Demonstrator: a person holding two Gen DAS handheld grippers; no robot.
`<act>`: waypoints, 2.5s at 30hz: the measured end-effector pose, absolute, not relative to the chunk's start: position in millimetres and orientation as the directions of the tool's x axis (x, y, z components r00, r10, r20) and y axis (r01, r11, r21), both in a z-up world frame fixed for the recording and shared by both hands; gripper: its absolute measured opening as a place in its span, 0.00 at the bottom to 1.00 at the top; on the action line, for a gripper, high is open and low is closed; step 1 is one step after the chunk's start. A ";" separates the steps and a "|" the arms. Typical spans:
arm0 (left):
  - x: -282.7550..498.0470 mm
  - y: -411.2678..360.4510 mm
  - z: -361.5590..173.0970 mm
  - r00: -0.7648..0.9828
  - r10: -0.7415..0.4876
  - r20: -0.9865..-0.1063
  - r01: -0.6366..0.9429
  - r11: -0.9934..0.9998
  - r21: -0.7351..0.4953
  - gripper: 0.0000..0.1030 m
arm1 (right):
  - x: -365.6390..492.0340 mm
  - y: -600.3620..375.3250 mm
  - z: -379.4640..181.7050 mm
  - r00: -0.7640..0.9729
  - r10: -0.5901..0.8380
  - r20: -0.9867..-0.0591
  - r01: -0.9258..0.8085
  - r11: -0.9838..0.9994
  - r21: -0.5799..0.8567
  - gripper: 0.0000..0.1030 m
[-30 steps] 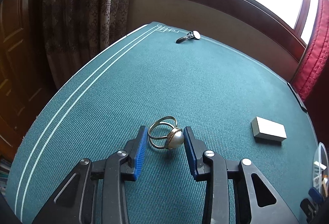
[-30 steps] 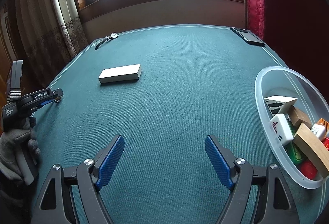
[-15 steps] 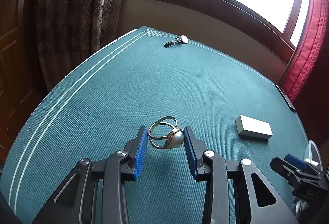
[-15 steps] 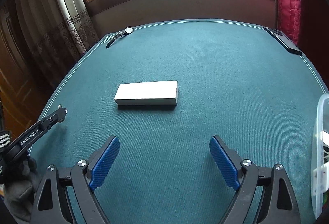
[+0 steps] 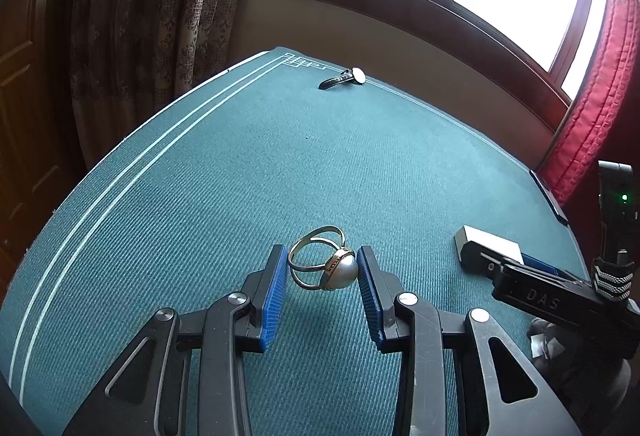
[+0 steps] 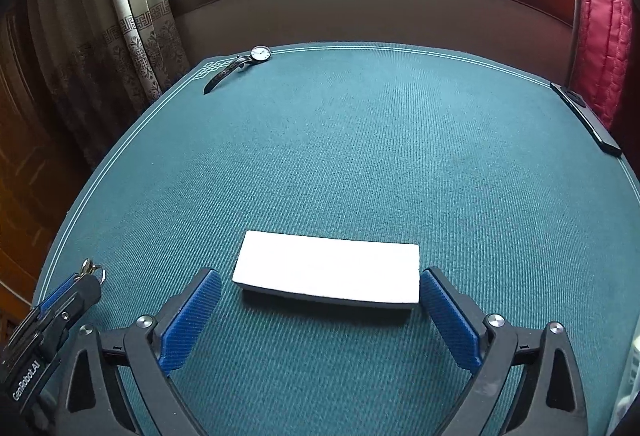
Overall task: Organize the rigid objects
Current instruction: 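Grasp the white rectangular block with the right gripper while the left holds the ring, then carry the white block into the bowl and release it with the right gripper while the left holds the ring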
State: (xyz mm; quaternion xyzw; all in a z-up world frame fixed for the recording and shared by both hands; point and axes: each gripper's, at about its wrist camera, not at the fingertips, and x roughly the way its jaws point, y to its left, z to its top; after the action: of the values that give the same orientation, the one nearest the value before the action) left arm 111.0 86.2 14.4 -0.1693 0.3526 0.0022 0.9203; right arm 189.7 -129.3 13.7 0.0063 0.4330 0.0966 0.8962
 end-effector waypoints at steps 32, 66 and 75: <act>110.7 82.0 12.1 0.746 -0.124 -0.654 -0.123 0.940 -0.319 0.35 | 129.7 -155.6 13.3 0.631 0.128 -0.765 -0.141 0.989 0.049 0.93; 83.9 23.9 14.1 0.692 -0.220 -0.688 0.001 0.953 -0.304 0.35 | 33.3 -324.3 61.8 0.740 -0.122 -0.661 0.226 0.971 0.074 0.93; 78.6 -5.4 25.1 0.685 -0.237 -0.689 0.053 0.959 -0.277 0.35 | 15.5 -377.4 61.6 0.730 -0.205 -0.652 0.355 0.929 0.105 0.93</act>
State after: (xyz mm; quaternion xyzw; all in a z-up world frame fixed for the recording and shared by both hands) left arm 78.6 -5.4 25.1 -0.1181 0.3887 -0.0795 0.9103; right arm 15.5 -377.4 61.6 0.1117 0.3346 -0.1517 0.9234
